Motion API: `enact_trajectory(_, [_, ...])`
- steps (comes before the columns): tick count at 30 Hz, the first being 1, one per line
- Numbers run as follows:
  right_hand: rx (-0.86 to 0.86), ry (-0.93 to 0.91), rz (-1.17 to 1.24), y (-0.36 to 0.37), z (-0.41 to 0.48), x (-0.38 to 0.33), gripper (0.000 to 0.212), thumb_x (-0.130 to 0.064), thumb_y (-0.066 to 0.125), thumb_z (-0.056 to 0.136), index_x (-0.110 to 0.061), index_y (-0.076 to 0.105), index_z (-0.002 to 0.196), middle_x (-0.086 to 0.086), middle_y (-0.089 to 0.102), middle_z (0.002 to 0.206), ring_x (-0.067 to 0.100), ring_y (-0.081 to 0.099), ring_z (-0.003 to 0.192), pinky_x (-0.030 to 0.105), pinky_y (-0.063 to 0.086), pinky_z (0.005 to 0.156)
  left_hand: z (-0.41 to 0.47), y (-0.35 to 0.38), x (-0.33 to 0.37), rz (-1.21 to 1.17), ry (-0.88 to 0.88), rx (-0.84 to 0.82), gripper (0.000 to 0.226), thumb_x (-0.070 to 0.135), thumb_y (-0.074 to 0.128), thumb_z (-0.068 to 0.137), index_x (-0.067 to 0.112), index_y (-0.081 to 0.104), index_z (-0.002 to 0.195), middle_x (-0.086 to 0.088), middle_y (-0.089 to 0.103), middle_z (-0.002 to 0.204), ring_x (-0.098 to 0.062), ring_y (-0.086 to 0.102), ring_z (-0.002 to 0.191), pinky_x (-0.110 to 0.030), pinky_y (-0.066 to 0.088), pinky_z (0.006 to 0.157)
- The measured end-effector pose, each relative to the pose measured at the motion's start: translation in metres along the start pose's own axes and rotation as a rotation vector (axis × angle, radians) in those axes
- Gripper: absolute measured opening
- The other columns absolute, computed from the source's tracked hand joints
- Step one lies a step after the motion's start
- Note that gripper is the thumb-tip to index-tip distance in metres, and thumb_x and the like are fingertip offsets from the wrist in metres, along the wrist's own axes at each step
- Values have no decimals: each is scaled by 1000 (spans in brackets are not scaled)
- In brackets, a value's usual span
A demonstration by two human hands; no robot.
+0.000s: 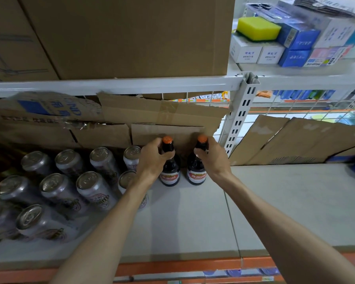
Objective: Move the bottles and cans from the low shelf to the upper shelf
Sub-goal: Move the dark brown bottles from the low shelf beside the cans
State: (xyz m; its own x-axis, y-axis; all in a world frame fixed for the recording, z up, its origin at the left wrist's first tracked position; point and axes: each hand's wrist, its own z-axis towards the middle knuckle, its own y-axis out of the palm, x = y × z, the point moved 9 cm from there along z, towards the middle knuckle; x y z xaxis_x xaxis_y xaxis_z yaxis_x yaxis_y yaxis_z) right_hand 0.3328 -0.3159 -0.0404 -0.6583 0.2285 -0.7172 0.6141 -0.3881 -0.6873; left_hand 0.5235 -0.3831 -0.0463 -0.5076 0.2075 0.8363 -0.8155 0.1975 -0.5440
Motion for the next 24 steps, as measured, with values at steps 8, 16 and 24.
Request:
enact_trajectory(8, [-17, 3, -48, 2, -2, -1, 26, -21, 61, 93, -6, 53, 113, 10, 68, 93, 29, 63, 83, 35, 48, 68, -1, -1, -3, -19, 22, 26, 20, 23, 74, 84, 11, 65, 97, 0, 68, 89, -7, 59, 80, -23, 44, 65])
enact_trajectory(16, [-4, -1, -44, 3, -4, -1, 24, -22, 61, 94, -5, 53, 109, 12, 68, 94, 31, 63, 84, 38, 50, 72, -1, -3, -4, 9, 36, 52, 19, 26, 74, 83, 12, 66, 94, -1, 67, 87, -14, 59, 80, -24, 42, 64])
enact_trajectory(24, [32, 7, -74, 2, -6, -2, 30, -25, 63, 92, -7, 54, 113, 11, 69, 93, 31, 64, 83, 40, 51, 71, -1, -4, -6, -12, 16, 46, 23, 27, 75, 82, 13, 69, 100, -3, 70, 92, -18, 64, 86, -36, 52, 74])
